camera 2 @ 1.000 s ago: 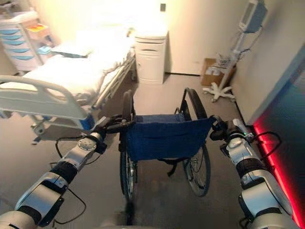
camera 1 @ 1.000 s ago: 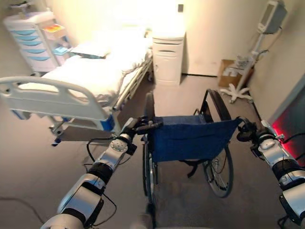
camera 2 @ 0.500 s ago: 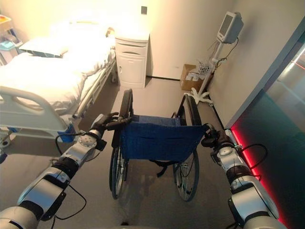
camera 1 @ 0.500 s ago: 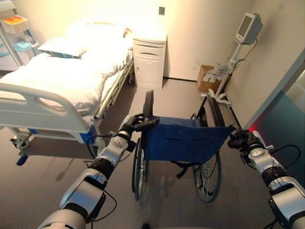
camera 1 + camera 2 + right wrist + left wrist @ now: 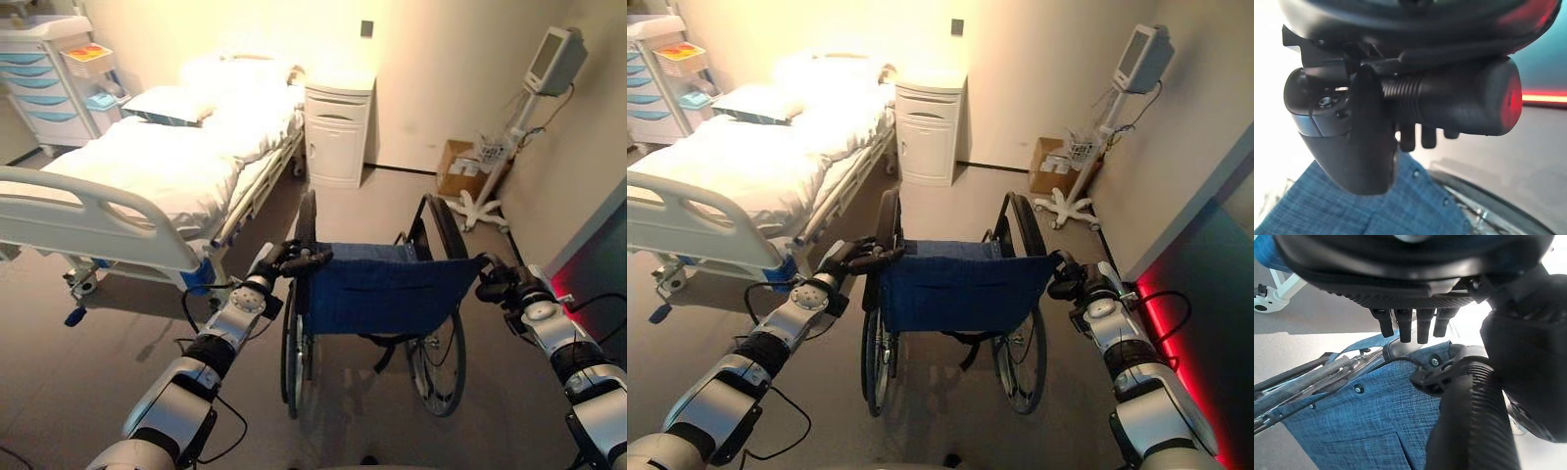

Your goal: Push the wheelchair next to the bed

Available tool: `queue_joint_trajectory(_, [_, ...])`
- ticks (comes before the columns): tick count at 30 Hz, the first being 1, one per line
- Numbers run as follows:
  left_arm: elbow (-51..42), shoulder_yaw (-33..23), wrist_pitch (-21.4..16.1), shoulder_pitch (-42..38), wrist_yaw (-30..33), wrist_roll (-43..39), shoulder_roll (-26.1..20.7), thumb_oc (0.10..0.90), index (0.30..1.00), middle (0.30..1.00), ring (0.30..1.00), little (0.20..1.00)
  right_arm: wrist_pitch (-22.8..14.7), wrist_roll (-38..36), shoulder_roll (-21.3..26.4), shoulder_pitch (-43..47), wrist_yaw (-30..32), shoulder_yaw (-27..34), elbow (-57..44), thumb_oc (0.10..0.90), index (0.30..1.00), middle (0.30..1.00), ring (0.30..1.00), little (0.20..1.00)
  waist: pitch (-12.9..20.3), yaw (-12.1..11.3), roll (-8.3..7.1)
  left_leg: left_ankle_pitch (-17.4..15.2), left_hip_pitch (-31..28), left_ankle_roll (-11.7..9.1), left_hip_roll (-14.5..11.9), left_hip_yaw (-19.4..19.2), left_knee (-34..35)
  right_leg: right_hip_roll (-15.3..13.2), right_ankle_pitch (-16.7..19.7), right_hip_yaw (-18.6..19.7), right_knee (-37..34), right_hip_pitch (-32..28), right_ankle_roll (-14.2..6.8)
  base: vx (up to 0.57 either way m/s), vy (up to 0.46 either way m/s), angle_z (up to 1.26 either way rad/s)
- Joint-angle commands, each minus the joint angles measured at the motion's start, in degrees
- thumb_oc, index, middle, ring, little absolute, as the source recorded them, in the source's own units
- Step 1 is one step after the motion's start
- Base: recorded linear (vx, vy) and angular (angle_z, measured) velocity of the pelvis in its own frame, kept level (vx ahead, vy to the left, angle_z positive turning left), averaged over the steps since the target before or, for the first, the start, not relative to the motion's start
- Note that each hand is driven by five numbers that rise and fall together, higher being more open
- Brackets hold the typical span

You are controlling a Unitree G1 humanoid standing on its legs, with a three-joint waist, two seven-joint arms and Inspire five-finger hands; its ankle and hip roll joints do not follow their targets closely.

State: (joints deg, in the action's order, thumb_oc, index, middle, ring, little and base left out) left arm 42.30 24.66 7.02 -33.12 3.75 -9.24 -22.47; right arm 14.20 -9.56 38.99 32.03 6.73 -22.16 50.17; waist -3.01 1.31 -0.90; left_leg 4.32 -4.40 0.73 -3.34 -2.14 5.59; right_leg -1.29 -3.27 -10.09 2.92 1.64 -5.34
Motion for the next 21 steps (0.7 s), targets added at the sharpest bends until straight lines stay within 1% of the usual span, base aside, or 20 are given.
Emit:
queue_joint_trajectory(1, [5.0, 1.1, -1.2, 3.6, 5.6, 0.5, 2.0, 0.800, 0.900, 0.900, 0.900, 0.900, -7.3, -12.3, -14.7, -2.8, -4.3, 0.3, -5.9, 0.800, 0.900, 0.900, 0.900, 0.900, -3.6, -1.1, 0.11, -3.3, -1.3, 0.3, 6.3, -2.7, -0.6, -2.4, 7.5, 1.8, -3.8, -4.6, -1.3, 0.04, -0.026, -0.11])
queue_joint_trajectory(2, [3.1, -0.4, -4.3, 4.9, 8.2, -1.8, 2.3, 0.800, 0.900, 0.900, 0.900, 0.900, -7.1, -13.6, -14.8, -3.9, -3.5, 1.1, -7.9, 0.800, 0.900, 0.900, 0.900, 0.900, -3.5, -1.2, 0.07, -3.4, -1.4, 0.4, 6.3, -2.7, -0.6, -2.3, 7.3, 1.8, -3.9, -4.8, -1.1, 0.02, -0.015, -0.15])
queue_joint_trajectory(3, [1.3, -1.6, -5.1, 6.0, 9.3, -2.3, 2.5, 0.800, 0.900, 0.900, 0.900, 0.900, -6.6, -14.0, -14.6, -4.8, -3.3, 1.8, -9.9, 0.800, 0.900, 0.900, 0.900, 0.900, -3.5, -1.3, 0.02, -3.5, -1.5, 0.5, 6.3, -2.7, -0.6, -2.2, 7.2, 1.7, -3.9, -5.0, -1.0, 0.01, -0.011, -0.17])
queue_joint_trajectory(5, [-2.2, -3.7, -8.6, 8.5, 12.4, -3.5, 2.8, 0.800, 0.900, 0.900, 0.900, 0.900, -5.7, -15.5, -14.2, -6.8, -3.4, 3.3, -13.4, 0.800, 0.900, 0.900, 0.900, 0.900, -3.4, -1.4, -0.10, -3.7, -1.7, 0.6, 6.4, -2.7, -0.6, -2.1, 7.0, 1.7, -4.0, -5.2, -0.8, 0.01, -0.003, -0.12])
queue_joint_trajectory(6, [-3.9, -5.0, -11.0, 10.0, 13.7, -4.6, 2.8, 0.800, 0.900, 0.900, 0.900, 0.900, -5.1, -16.9, -13.8, -7.9, -4.0, 4.2, -15.3, 0.800, 0.900, 0.900, 0.900, 0.900, -3.3, -1.5, -0.19, -3.9, -1.8, 0.6, 6.4, -2.7, -0.6, -2.1, 6.9, 1.6, -4.0, -5.4, -0.7, 0.00, 0.000, 0.00])
queue_joint_trajectory(7, [-4.5, -5.5, -11.8, 10.6, 14.0, -5.0, 2.8, 0.800, 0.900, 0.900, 0.900, 0.900, -4.9, -17.4, -13.6, -8.2, -4.3, 4.5, -15.9, 0.800, 0.900, 0.900, 0.900, 0.900, -3.3, -1.5, -0.24, -3.9, -1.9, 0.6, 6.3, -2.7, -0.6, -2.1, 6.8, 1.6, -3.9, -5.4, -0.7, 0.00, 0.000, 0.00])
queue_joint_trajectory(8, [-6.4, -7.0, -13.6, 12.3, 14.4, -5.9, 2.7, 0.800, 0.900, 0.900, 0.900, 0.900, -3.6, -19.0, -12.9, -9.1, -4.7, 5.6, -18.2, 0.800, 0.900, 0.900, 0.900, 0.900, -3.3, -1.6, -0.43, -4.0, -2.0, 0.7, 6.4, -2.5, -0.6, -1.9, 6.6, 1.7, -3.7, -5.5, -0.5, 0.01, 0.005, -0.04])
queue_joint_trajectory(10, [-9.3, -9.8, -17.3, 15.1, 14.5, -8.3, 2.4, 0.800, 0.900, 0.900, 0.900, 0.900, -2.3, -22.7, -10.7, -9.5, -4.9, 8.1, -21.6, 0.800, 0.900, 0.900, 0.900, 0.900, -3.2, -1.8, -0.95, -4.4, -2.3, 0.7, 6.3, -2.5, -0.6, -1.7, 6.3, 1.8, -3.3, -5.6, -0.3, 0.01, 0.003, -0.06])
queue_joint_trajectory(11, [-9.9, -10.2, -17.5, 15.5, 14.5, -8.5, 2.3, 0.800, 0.900, 0.900, 0.900, 0.900, -1.9, -23.3, -10.3, -9.4, -4.8, 8.5, -22.2, 0.800, 0.900, 0.900, 0.900, 0.900, -3.2, -1.8, -1.05, -4.4, -2.4, 0.7, 6.3, -2.4, -0.6, -1.6, 6.2, 1.8, -3.3, -5.6, -0.3, 0.01, -0.001, -0.08])
queue_joint_trajectory(12, [-10.8, -10.9, -18.7, 16.2, 14.5, -9.0, 2.2, 0.800, 0.900, 0.900, 0.900, 0.900, -1.4, -24.5, -9.5, -9.0, -4.6, 9.3, -23.6, 0.800, 0.900, 0.900, 0.900, 0.900, -3.2, -1.8, -1.28, -4.5, -2.4, 0.7, 6.2, -2.4, -0.6, -1.5, 6.1, 1.9, -3.3, -5.7, -0.2, 0.00, -0.001, -0.09])
queue_joint_trajectory(13, [-11.1, -11.1, -19.5, 16.5, 14.5, -9.3, 2.1, 0.800, 0.900, 0.900, 0.900, 0.900, -1.8, -25.1, -9.2, -8.8, -4.3, 9.5, -24.0, 0.800, 0.900, 0.900, 0.900, 0.900, -3.2, -1.9, -1.37, -4.6, -2.5, 0.7, 6.2, -2.5, -0.6, -1.5, 6.1, 2.0, -3.3, -5.8, -0.2, -0.01, 0.002, -0.08])
queue_joint_trajectory(14, [-12.4, -12.1, -21.2, 17.3, 14.9, -9.2, 1.8, 0.800, 0.900, 0.900, 0.900, 0.900, -1.3, -27.2, -8.0, -7.6, -3.8, 11.0, -26.3, 0.800, 0.900, 0.900, 0.900, 0.900, -3.1, -1.9, -1.59, -4.7, -2.5, 0.7, 6.1, -2.5, -0.6, -1.3, 5.9, 2.0, -3.2, -5.8, -0.1, 0.00, 0.000, 0.00])
queue_joint_trajectory(15, [-12.6, -12.3, -21.8, 17.5, 15.0, -9.2, 1.8, 0.800, 0.900, 0.900, 0.900, 0.900, -1.9, -27.5, -7.9, -7.5, -3.6, 11.3, -26.6, 0.800, 0.900, 0.900, 0.900, 0.900, -3.1, -1.9, -1.62, -4.7, -2.5, 0.7, 6.1, -2.6, -0.6, -1.3, 5.9, 2.1, -3.1, -5.8, -0.1, 0.00, 0.000, 0.00])
queue_joint_trajectory(16, [-14.1, -13.4, -23.9, 18.3, 15.3, -9.1, 1.4, 0.800, 0.900, 0.900, 0.900, 0.900, -3.0, -28.4, -7.2, -6.7, -3.0, 12.7, -28.7, 0.800, 0.900, 0.900, 0.900, 0.900, -3.1, -1.9, -1.81, -4.8, -2.6, 0.7, 6.0, -2.5, -0.6, -1.1, 5.7, 2.2, -3.0, -5.8, 0.0, 0.00, 0.000, 0.00])
queue_joint_trajectory(18, [-15.9, -14.4, -25.7, 19.1, 16.1, -9.1, 1.1, 0.800, 0.900, 0.900, 0.900, 0.900, -4.5, -27.7, -6.7, -6.6, -1.2, 13.8, -31.2, 0.800, 0.900, 0.900, 0.900, 0.900, -2.9, -1.9, -1.86, -4.9, -2.7, 0.7, 6.0, -2.6, -0.6, -1.0, 5.6, 2.4, -2.9, -5.8, 0.0, -0.01, 0.018, -0.04])
queue_joint_trajectory(19, [-16.7, -14.8, -27.0, 19.5, 16.6, -8.6, 1.0, 0.800, 0.900, 0.900, 0.900, 0.900, -6.4, -25.8, -6.6, -6.8, 0.3, 14.4, -32.6, 0.800, 0.900, 0.900, 0.900, 0.900, -2.8, -1.9, -1.87, -4.9, -2.7, 0.7, 6.0, -2.6, -0.6, -1.0, 5.5, 2.5, -2.8, -5.8, 0.0, 0.00, 0.000, 0.00])
queue_joint_trajectory(21, [-21.0, -15.7, -28.8, 21.4, 18.0, -7.2, 0.5, 0.800, 0.900, 0.900, 0.900, 0.900, -8.7, -20.1, -5.7, -8.8, 4.0, 16.9, -37.6, 0.800, 0.900, 0.900, 0.900, 0.900, -2.6, -1.6, -1.85, -5.1, -2.7, 0.9, 6.0, -2.7, -0.6, -0.8, 5.4, 2.9, -2.8, -5.7, 0.0, -0.02, 0.013, 0.00])
